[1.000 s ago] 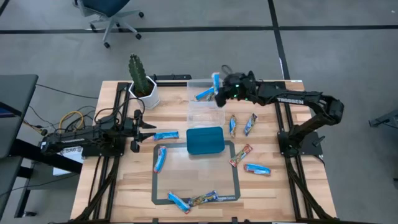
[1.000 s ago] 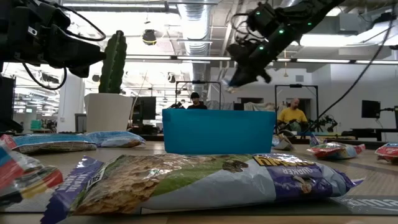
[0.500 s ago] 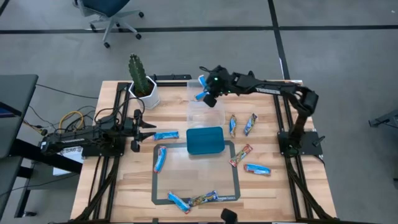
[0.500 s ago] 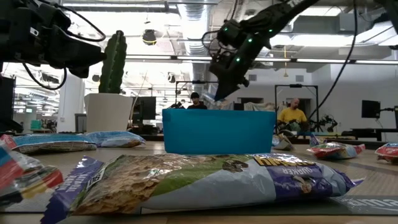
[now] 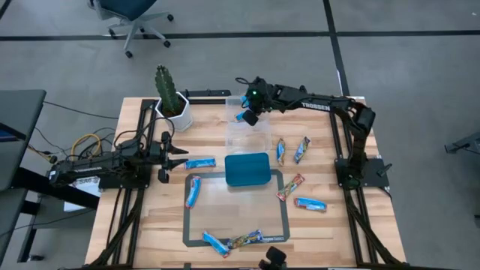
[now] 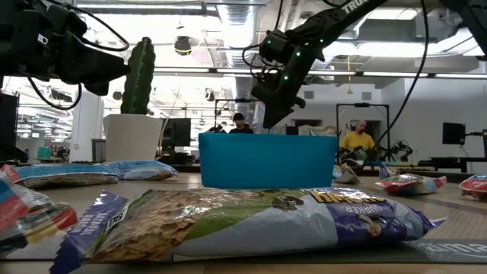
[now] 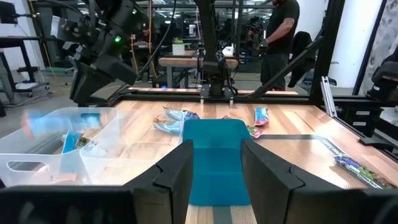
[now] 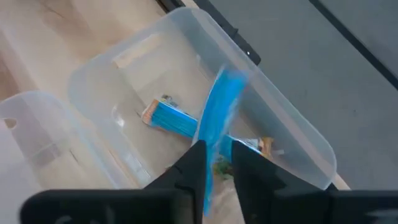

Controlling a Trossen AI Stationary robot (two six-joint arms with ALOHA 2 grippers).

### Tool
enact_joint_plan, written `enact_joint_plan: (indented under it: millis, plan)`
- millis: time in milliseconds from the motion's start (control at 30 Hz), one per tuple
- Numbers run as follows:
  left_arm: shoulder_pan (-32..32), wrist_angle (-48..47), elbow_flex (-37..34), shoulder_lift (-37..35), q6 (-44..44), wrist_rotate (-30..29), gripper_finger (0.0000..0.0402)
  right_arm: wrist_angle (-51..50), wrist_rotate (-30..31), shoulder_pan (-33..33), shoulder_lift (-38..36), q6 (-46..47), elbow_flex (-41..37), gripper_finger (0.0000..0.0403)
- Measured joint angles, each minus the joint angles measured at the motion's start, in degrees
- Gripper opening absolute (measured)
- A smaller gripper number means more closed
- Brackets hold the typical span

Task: Pick and place Granola Bars by type
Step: Put the yellow granola bar into the top transparent bin

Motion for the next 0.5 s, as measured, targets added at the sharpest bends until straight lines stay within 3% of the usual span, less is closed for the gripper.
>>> enact_joint_plan:
  millis: [200,500]
  plan:
    - [0.0,0.0,0.0,0.0,0.0,0.0,0.0126,-2.5,0.0,0.1,-0.1,0.6,0.0,0.0115]
    - [0.0,0.0,0.0,0.0,0.0,-0.1,0.0126,-15.8,5.5,-0.7,-6.3,18.2,-0.8,0.0138]
